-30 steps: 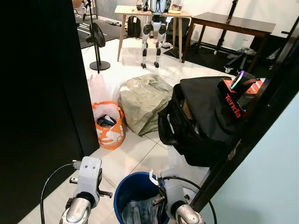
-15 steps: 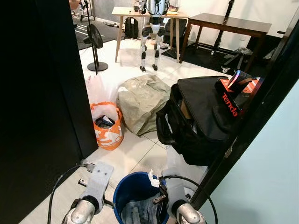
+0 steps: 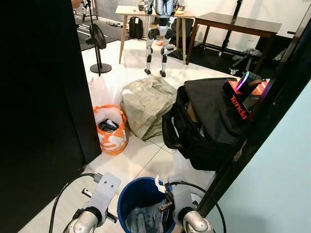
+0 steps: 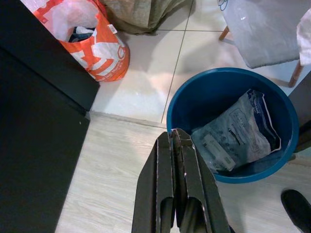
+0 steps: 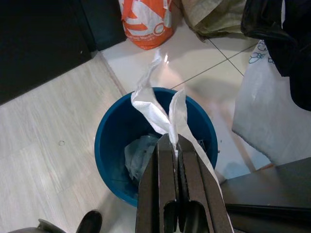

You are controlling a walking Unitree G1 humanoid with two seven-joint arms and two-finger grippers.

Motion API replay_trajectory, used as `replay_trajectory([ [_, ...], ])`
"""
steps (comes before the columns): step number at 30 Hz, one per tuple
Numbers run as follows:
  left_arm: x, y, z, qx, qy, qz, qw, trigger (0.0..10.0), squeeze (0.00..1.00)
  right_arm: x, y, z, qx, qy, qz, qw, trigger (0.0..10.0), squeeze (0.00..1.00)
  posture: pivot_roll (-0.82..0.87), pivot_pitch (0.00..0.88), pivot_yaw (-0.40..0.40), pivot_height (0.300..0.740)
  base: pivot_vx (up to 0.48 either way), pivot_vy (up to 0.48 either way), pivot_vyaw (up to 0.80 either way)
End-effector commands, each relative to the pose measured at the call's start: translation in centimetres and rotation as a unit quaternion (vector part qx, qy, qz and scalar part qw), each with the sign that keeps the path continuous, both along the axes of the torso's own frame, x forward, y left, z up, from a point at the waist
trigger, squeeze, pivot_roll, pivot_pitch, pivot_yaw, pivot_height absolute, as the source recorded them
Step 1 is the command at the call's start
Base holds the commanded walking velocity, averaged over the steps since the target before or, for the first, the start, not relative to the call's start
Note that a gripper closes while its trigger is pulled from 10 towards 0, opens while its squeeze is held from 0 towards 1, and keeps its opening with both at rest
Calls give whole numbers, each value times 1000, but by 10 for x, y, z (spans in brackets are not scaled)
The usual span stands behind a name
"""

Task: Clean up the room

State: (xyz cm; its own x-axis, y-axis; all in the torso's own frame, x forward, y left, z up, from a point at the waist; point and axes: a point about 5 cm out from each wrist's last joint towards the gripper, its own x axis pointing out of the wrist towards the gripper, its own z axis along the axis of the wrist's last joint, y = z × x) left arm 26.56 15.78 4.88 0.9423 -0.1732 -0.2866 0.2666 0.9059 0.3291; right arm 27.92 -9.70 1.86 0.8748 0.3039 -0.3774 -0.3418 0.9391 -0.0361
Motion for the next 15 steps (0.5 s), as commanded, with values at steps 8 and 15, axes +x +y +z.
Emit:
replay_trajectory([
  [8, -4, 3, -7, 21, 13, -11, 1000, 10000, 0, -4, 1, -6, -2, 13, 2, 1000, 10000, 0, 69, 129, -40, 666, 0, 0, 0],
  [15, -2, 3, -5, 24, 7, -14, 1000, 10000, 0, -4, 2, -6, 2, 16, 1, 1000, 10000, 0, 69, 127, -40, 661, 0, 0, 0],
])
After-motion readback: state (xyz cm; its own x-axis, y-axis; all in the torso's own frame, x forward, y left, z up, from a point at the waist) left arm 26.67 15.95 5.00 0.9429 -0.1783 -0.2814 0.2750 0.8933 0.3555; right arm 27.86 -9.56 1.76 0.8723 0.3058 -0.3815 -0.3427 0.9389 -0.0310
